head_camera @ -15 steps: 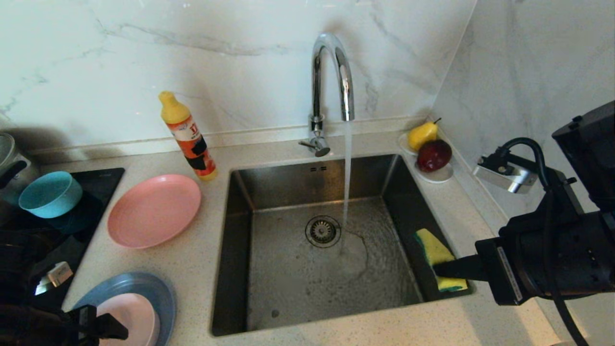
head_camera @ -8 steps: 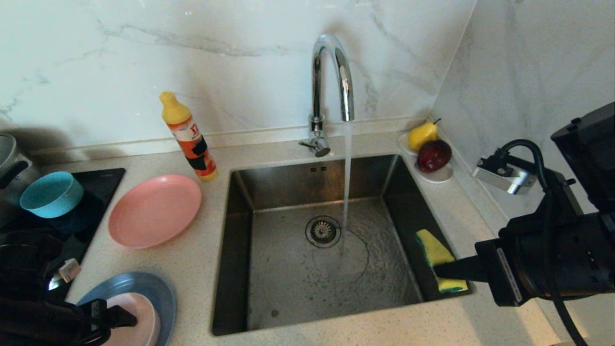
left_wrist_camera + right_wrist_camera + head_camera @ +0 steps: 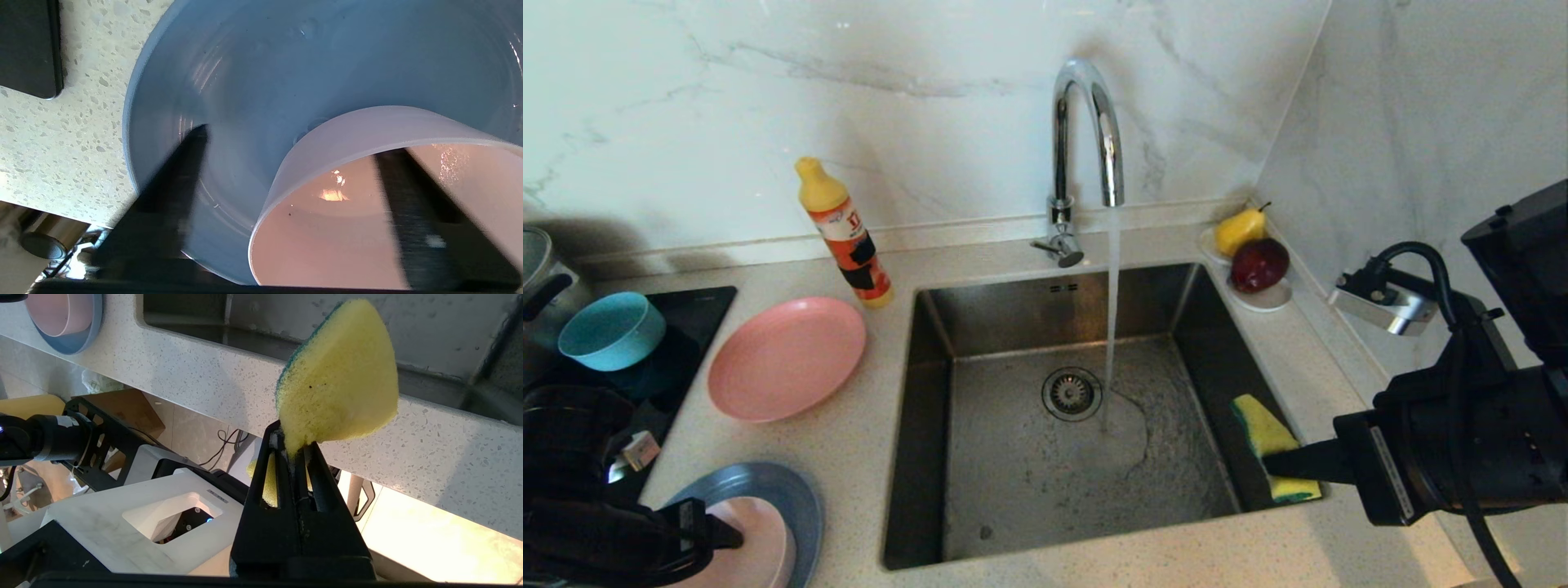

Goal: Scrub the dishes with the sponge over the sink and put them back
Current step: Wash the bowl

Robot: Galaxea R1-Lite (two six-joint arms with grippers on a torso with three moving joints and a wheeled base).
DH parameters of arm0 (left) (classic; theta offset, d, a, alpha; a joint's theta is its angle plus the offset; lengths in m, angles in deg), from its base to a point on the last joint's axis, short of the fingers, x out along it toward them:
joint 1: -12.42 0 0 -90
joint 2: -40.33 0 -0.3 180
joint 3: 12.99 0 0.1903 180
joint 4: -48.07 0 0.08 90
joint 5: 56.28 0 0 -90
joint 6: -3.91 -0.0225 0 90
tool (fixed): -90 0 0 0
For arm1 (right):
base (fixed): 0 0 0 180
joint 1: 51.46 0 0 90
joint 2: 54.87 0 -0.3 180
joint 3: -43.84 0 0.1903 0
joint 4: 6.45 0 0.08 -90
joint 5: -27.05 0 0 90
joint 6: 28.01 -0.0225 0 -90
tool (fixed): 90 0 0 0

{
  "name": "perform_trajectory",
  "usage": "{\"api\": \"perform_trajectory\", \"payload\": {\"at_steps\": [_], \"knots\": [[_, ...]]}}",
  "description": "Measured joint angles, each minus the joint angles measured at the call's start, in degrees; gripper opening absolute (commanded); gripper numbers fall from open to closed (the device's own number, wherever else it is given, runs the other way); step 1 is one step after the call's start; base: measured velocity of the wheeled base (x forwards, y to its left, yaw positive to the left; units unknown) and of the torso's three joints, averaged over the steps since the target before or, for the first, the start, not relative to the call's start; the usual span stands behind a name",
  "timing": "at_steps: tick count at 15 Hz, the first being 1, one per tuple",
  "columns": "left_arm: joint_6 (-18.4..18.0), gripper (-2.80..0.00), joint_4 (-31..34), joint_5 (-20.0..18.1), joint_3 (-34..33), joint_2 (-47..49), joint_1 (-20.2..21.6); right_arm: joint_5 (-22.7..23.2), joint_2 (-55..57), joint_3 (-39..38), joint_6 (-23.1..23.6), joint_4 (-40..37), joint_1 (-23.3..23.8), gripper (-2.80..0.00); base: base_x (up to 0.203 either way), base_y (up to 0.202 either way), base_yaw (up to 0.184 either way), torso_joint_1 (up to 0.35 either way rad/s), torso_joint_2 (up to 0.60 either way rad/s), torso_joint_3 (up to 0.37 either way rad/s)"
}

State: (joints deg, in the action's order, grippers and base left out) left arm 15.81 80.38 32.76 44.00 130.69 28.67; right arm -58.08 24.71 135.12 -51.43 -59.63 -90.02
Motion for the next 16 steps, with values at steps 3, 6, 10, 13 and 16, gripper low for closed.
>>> {"api": "perform_trajectory", "payload": {"at_steps": [3, 6, 10, 13, 16], "knots": [[0.0, -2.80, 0.1, 1.6, 0.8, 0.0, 0.1, 0.0, -0.1, 0.0, -0.2, 0.0, 0.0, -2.80, 0.000, 0.000, 0.000, 0.000, 0.00, 0.000], [-0.1, -2.80, 0.3, 2.0, 1.5, 0.0, 0.1, 0.0, -0.1, -0.2, -0.1, 0.0, 0.0, -2.80, 0.000, 0.000, 0.000, 0.000, 0.00, 0.000], [0.0, -2.80, 0.2, 2.3, 2.0, 0.0, 0.3, 0.0, 0.1, -0.2, -0.1, 0.0, 0.1, -2.80, 0.000, 0.000, 0.000, 0.000, 0.00, 0.000], [0.0, -2.80, 0.2, 2.4, 2.5, -0.2, 0.3, 0.0, 0.1, -0.3, -0.1, 0.0, 0.2, -2.80, 0.000, 0.000, 0.000, 0.000, 0.00, 0.000], [1.9, -2.80, 0.3, 2.2, 3.4, -1.6, 0.2, 0.0, 0.0, -0.7, -0.2, 0.0, 0.2, -2.80, 0.000, 0.000, 0.000, 0.000, 0.00, 0.000]]}}
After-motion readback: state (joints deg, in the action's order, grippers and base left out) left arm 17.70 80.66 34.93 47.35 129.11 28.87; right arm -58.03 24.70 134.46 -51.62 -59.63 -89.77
